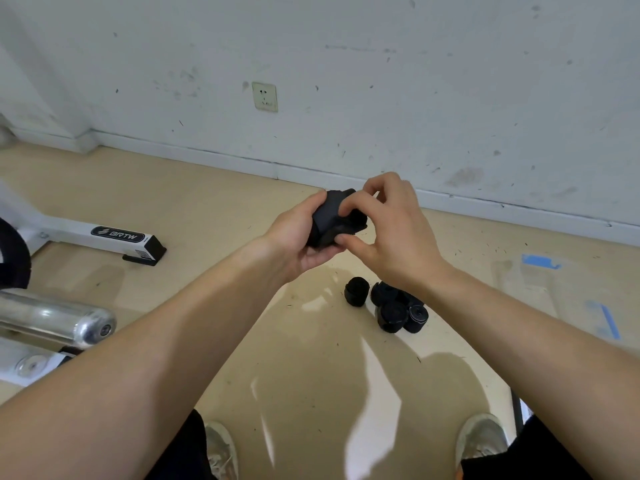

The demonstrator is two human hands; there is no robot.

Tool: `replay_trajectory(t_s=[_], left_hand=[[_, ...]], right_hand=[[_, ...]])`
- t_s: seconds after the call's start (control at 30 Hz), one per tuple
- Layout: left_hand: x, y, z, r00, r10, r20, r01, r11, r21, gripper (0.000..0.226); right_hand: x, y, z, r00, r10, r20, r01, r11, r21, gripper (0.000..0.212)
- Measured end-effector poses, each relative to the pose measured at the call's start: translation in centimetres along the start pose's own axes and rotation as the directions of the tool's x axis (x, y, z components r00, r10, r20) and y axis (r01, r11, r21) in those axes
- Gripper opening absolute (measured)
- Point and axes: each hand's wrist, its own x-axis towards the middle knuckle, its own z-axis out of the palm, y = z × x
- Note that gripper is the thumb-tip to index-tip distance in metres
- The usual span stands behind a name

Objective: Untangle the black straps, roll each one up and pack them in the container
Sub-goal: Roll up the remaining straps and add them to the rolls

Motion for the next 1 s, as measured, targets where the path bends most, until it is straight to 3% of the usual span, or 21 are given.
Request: replay_trajectory(t_s=[0.37,0.63,0.8,0.83,0.93,1.0], left_hand=[[-0.7,-0.3,-0.1,0.998,-0.060,-0.017,0.062,0.985,0.163,0.045],[-0.5,-1.5,0.5,0.994,-0.103,-0.018,0.105,0.971,0.216,0.039],[-0.7,-1.6,0.6,0.982,-0.191,-0.003,0.187,0.960,0.209,0.046],[-0.7,-1.5,0.5,0.980,-0.200,-0.008,0.197,0.953,0.231,0.049],[-0.7,-1.3,0.3,0.975,-0.223,-0.007,0.216,0.935,0.281,0.048],[-1.0,-1.3,0.4,0.972,-0.234,0.012,0.222,0.935,0.276,0.045]], right_hand=[[0.5,-0.4,-0.3,0.993,0.057,0.102,-0.070,0.990,0.126,0.023],[0.4,0.8,-0.5,0.956,0.230,0.182,-0.275,0.919,0.282,0.025],[0.0,0.7,-0.3,0.987,0.121,0.107,-0.136,0.979,0.153,0.011],[-0.1,0.7,-0.3,0.991,0.090,0.101,-0.104,0.985,0.136,0.012],[-0.4,1.3,-0.3,0.977,0.093,0.193,-0.120,0.983,0.137,0.055],[-0.6,1.7,-0.4,0.960,0.133,0.247,-0.181,0.967,0.180,0.069]])
